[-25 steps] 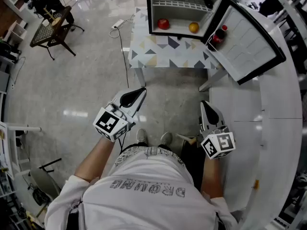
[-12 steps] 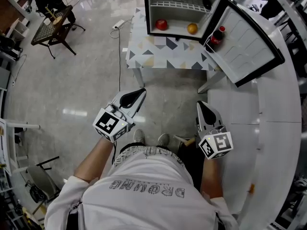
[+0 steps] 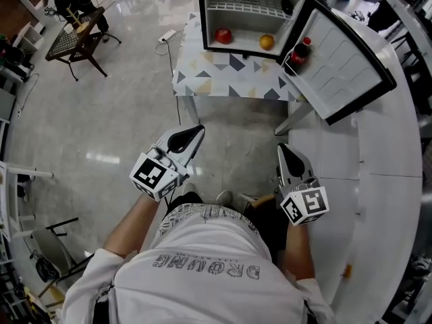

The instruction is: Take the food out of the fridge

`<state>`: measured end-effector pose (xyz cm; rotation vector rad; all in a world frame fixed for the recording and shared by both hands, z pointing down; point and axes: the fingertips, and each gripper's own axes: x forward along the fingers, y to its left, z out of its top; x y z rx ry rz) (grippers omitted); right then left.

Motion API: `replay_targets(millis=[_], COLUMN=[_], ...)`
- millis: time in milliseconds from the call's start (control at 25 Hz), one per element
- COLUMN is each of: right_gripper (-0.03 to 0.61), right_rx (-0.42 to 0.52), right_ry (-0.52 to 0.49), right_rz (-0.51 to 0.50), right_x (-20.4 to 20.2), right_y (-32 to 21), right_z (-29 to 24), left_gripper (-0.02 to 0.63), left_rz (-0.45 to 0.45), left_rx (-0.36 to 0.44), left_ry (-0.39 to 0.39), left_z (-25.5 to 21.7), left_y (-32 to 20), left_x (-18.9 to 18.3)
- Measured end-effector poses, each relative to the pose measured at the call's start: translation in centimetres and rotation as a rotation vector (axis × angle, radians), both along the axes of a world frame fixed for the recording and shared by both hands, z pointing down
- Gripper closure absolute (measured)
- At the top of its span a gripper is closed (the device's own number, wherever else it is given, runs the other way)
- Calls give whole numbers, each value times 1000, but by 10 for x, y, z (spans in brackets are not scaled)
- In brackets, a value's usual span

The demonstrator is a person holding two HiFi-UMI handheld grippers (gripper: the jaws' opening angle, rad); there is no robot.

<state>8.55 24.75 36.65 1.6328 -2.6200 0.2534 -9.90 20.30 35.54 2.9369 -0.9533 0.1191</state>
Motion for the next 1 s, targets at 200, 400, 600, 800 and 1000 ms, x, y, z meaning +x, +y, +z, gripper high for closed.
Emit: replay_targets(millis=[200,400,600,800,1000], right_gripper=[584,584,584,584,584], right_rx=[-7,-13,-10,-19,-22], right_ry=[-20,-28,-33,-47,-60], right_rz=[10,17,27,40,67], right_x=[12,18,21,19,18], right_y=[0,-4,-15,-31,-61], right_z=[5,9,14,17,17], left_gripper=[606,606,606,606,606], left_rz=[3,-11,-18,-6,8], left_rx=[0,0,-7,-15,-27], left_ry=[-8,-12,-15,-11,-3], left_z=[2,2,9,13,18], left_y=[3,-2,-13,-33,-69], left_x=[8,5,3,1,-1])
